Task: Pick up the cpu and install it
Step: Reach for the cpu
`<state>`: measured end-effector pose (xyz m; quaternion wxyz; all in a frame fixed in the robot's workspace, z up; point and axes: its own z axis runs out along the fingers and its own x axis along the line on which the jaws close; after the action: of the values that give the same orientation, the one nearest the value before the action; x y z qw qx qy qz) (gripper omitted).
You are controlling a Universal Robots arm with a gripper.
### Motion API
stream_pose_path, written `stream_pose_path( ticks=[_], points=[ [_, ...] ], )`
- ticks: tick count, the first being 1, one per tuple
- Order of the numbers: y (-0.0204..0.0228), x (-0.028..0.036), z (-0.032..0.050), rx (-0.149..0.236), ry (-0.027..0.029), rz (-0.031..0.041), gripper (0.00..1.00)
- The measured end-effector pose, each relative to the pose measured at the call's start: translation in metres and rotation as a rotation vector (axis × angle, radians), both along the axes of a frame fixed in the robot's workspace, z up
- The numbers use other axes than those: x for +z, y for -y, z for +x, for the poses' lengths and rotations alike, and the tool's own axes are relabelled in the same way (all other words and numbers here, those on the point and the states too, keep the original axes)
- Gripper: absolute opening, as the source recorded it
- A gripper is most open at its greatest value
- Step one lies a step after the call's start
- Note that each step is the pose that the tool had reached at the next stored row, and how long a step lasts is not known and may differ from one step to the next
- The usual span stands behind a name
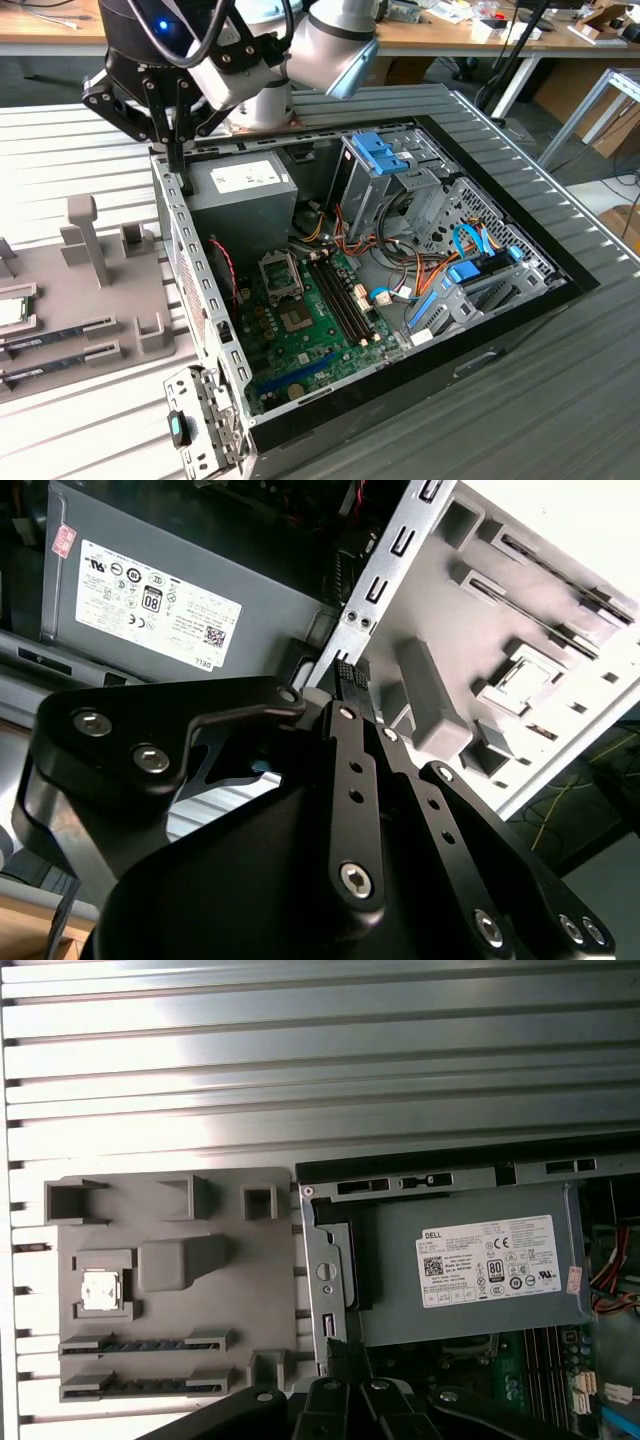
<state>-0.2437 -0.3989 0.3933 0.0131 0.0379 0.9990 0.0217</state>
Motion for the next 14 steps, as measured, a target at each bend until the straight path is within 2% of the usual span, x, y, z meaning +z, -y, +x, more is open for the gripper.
stream_pose_path(
  ticks=[14],
  points=[
    [0.0, 0.0, -0.0121, 0.0, 0.0, 0.0, 0.11]
  ],
)
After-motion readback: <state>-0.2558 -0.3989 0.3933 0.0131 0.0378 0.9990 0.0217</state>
